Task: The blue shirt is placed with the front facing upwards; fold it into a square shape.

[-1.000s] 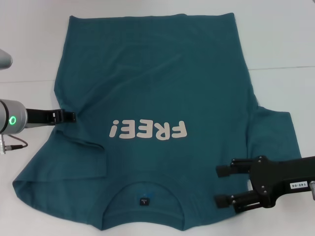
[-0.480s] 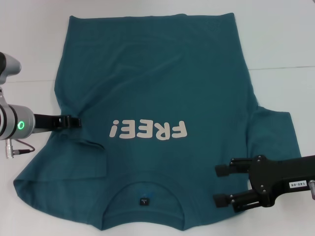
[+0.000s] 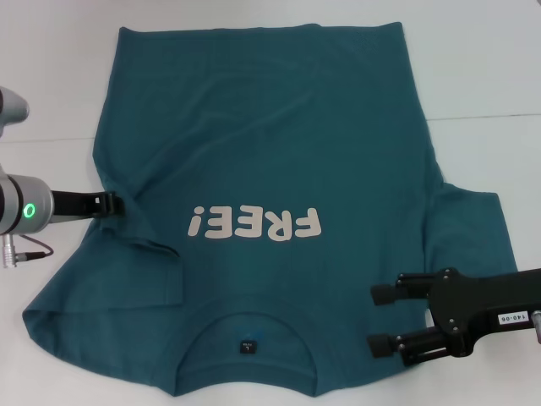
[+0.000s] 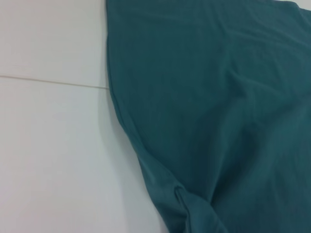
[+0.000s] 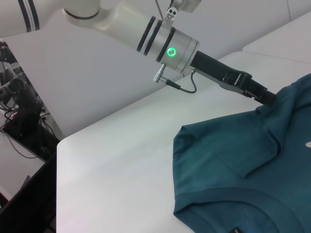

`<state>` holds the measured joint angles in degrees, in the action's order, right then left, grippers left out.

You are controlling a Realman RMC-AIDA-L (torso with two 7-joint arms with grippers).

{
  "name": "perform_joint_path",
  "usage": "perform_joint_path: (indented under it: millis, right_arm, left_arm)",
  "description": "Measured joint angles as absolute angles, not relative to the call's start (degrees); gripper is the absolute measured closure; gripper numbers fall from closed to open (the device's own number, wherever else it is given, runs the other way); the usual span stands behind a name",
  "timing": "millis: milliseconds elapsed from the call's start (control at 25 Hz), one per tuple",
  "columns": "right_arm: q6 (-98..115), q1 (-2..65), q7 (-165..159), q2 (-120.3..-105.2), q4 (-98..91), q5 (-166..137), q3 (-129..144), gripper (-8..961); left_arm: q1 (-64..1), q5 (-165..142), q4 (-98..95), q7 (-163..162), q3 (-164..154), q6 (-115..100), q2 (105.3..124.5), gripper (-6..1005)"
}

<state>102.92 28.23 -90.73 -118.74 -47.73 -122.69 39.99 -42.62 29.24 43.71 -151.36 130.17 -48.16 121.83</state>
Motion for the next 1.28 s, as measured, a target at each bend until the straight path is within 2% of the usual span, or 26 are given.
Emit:
perform_joint_path:
  millis: [240,480,680,880,1280]
  right_arm:
    - [102.9,28.1,-90.8,-118.74,-47.7,-122.7,40.0,36]
    - [102.9,28.2,-90.8,-118.66,-47.7,-122.7,40.0,36]
    - [102.9,28.4,-90.8,-118.65,-47.7,-122.7,40.0,36]
    - [102.9,28.5,-90.8,-118.65,-47.7,-122.7,40.0,36]
    - [102.9,28.5,-90.8,-118.65,-47.7,-122.7,40.1,36]
  left_arm:
    - [-41.7,29.2,45.2,-151.3,130.1,-48.1,122.11,705]
    - [-41.8,29.2,45.4,-151.3,129.5,-49.4,122.03,632]
    - [-41.6,29.1,45.2,-151.4,129.2,-49.2,121.93,447]
    - [-41.6,29.1,44.9,-151.4,129.2,-49.0,121.87,356]
    - [-42.0,29.1,44.6,-151.3,128.9,-49.2,122.21,363]
